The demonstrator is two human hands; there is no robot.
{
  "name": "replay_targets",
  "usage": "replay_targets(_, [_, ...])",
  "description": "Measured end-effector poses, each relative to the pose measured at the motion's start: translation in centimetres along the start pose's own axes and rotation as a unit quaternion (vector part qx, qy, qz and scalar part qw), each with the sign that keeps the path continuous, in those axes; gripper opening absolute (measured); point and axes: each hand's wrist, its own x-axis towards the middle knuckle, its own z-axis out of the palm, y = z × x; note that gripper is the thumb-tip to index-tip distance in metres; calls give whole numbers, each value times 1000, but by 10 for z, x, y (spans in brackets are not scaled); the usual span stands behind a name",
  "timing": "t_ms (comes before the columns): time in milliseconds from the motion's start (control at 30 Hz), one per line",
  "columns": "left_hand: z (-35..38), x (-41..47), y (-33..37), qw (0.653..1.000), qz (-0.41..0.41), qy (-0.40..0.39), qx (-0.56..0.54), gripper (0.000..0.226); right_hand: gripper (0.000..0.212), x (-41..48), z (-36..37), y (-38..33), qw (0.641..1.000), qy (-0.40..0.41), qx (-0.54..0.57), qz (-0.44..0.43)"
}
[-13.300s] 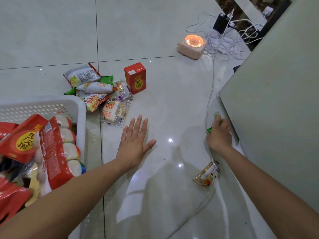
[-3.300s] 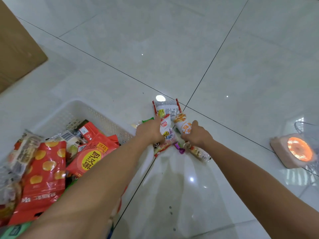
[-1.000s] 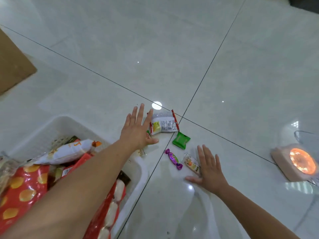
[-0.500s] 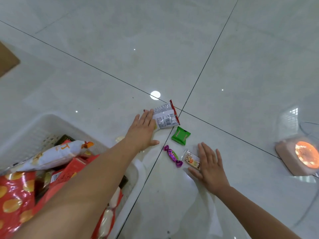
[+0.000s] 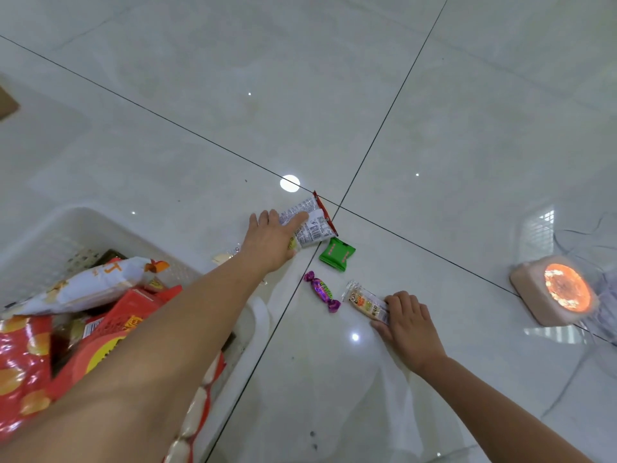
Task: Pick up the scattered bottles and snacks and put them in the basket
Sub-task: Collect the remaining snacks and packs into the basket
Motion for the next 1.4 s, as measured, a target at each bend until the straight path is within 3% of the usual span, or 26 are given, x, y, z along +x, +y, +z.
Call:
replay_targets(267, [-44,-30,6,990,-9,137,-8,58,66,0,-30,1,999,-18,-42,-3])
replay_targets(433, [-84,-82,-33,967,30,242,-77,55,46,25,-71,-10,997,-6,-71,-19])
replay_targets(567, [-104,-162,-97,953,-27,285,-95,55,38,48,-105,-41,995,2,-76,-72])
replay_targets(800, [-86,-343,-203,929,-236,256,-124,61,43,94,-177,-163,976,12,-44,-211])
replay_targets(933, [-60,-428,-210,909,-286,254,-165,64,53,96,-210,-244,950,26,32,-309])
replay_targets(1000, [-42,-462,-203,912,-269,245,-188,65,58,84,-214,-277,925,45,61,-373])
replay_targets(1133, [-14,-499,-184,949,-189,180,-179,61,41,59,-194,-315,879,74,37,-469])
replay_targets(1267, [-2,-492,-177,958,-164,156,-177,61,56,51,-174,-321,875,29,-27,-483])
replay_targets(1400, [-14,-474,-181,948,-157,187,-206,63,74,56,-169,-312,886,9,-1,-464])
